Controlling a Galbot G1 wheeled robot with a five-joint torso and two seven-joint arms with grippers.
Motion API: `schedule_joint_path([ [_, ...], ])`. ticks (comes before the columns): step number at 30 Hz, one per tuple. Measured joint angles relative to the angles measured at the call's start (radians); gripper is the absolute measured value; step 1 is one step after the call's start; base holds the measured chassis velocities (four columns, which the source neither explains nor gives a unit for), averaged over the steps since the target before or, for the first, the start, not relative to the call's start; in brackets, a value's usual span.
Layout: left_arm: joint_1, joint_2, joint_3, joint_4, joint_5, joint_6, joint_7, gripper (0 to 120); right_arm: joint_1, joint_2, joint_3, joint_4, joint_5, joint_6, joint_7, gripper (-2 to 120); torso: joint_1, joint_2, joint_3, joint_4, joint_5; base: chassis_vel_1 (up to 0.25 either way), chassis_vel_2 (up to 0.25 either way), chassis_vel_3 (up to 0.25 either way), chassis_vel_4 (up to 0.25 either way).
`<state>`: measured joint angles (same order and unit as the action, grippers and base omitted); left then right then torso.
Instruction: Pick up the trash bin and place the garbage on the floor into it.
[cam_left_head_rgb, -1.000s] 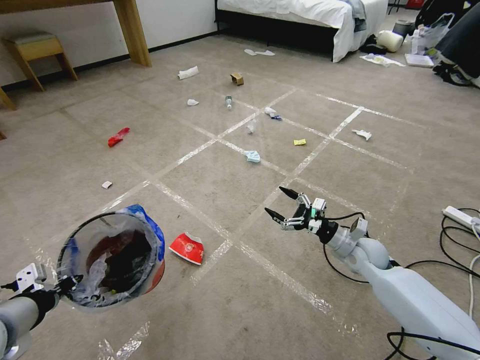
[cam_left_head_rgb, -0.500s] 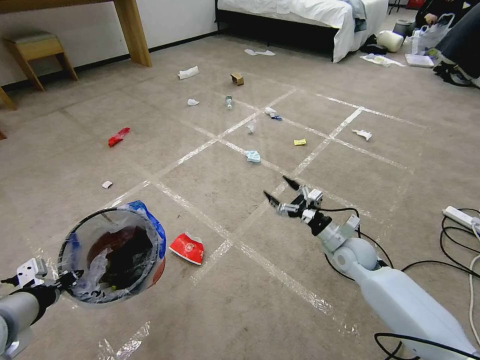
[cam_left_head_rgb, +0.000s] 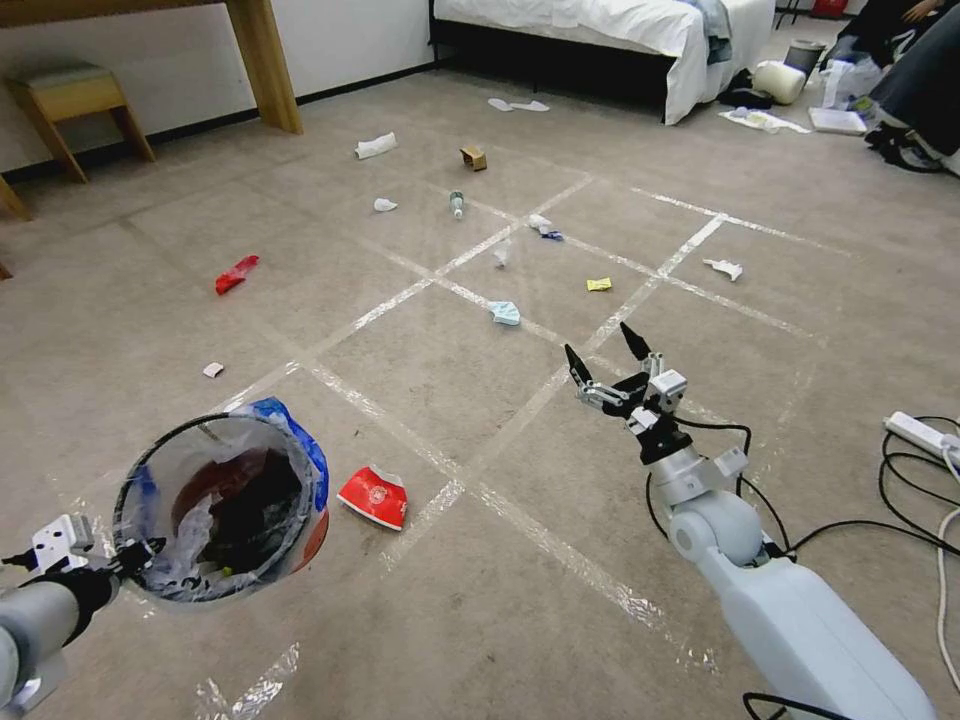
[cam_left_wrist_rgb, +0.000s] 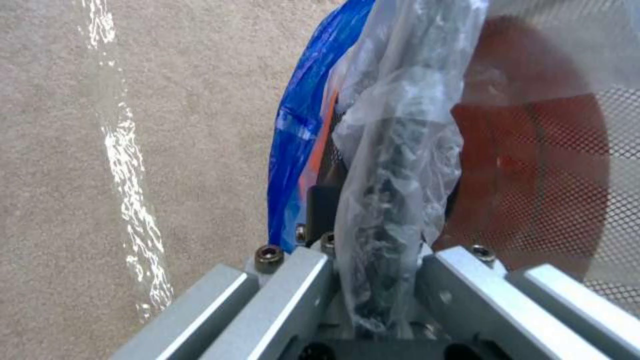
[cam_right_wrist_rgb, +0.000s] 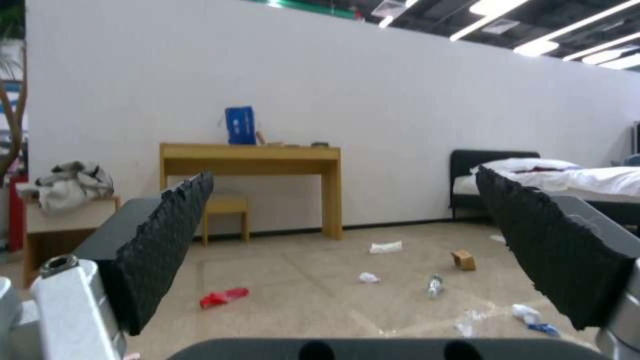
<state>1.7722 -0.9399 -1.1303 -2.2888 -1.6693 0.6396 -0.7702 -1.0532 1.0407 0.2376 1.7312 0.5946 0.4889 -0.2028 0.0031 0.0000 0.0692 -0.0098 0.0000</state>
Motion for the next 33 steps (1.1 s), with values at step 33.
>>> schedule_joint_path([
  [33, 0.006, -0.014, -0.002, -0.017, 0.021, -0.008, 0.0, 0, -0.061, 0.006, 0.035, 0.023, -0.017, 0.021, -0.033, 100, 0.0, 0.0, 0.0, 0.0, 0.0, -0.031, 0.028, 0.034, -0.032],
])
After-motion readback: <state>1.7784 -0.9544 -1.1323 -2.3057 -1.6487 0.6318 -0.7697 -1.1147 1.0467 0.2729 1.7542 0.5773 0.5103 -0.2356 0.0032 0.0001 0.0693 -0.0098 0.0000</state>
